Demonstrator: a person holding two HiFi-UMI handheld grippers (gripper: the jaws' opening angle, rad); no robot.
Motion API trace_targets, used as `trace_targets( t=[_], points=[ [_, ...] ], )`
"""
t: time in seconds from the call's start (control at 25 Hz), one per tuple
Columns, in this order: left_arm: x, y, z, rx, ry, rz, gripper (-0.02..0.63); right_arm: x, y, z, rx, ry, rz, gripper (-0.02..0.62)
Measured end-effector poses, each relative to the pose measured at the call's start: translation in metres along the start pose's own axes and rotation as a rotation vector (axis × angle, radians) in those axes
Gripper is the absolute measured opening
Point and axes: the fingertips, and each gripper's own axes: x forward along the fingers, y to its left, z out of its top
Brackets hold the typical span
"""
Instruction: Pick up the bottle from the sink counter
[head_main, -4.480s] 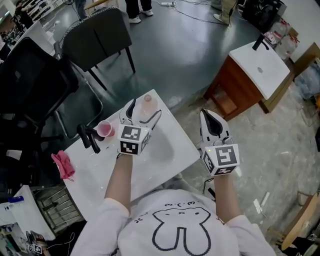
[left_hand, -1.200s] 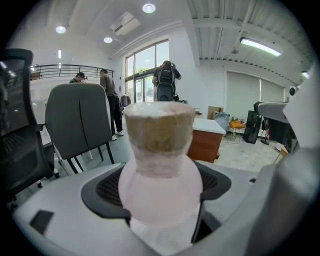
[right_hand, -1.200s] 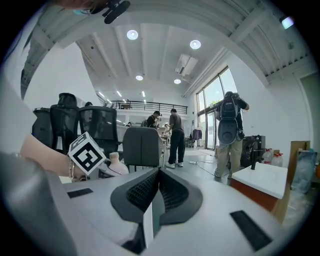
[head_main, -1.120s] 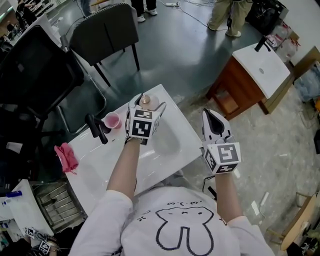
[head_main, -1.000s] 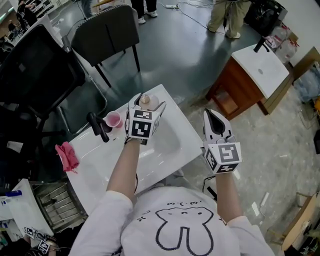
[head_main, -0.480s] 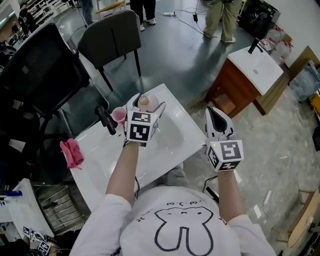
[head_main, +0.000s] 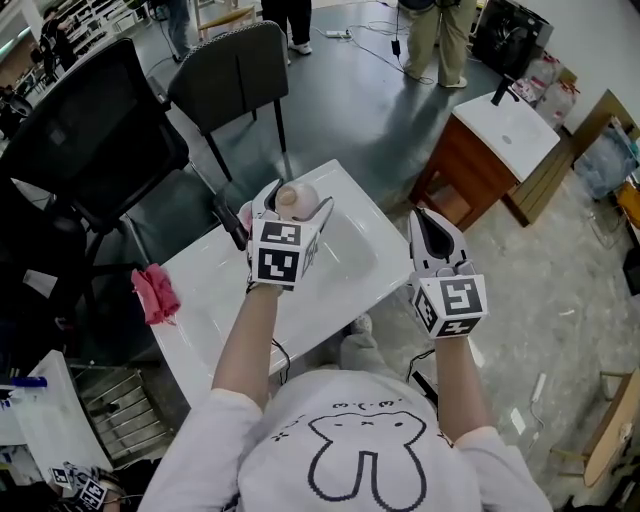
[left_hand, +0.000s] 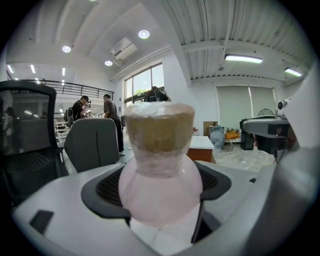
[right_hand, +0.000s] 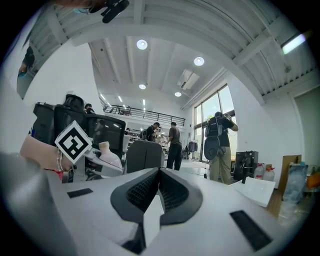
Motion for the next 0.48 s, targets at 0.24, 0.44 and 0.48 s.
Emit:
trace_targets(
  t=[0.24, 0.44, 0.48],
  points=[
    [-0.03, -0.001, 0.016, 0.007, -0.05, 0.007, 0.405, -0.016, 0.011, 0.013, -0.001, -0.016, -0.009, 0.023],
    [-0.053, 0.003, 0.03, 0.009, -0.098, 0.029, 0.405, -0.022, 0.018, 0.022, -0.012, -0.025, -0.002, 0.023],
    [-0.057, 0.004, 0.033, 0.013, -0.105, 0.034, 0.405, -0.023, 0.019, 0.023, -0.013, -0.027, 0.0, 0.023]
  ],
)
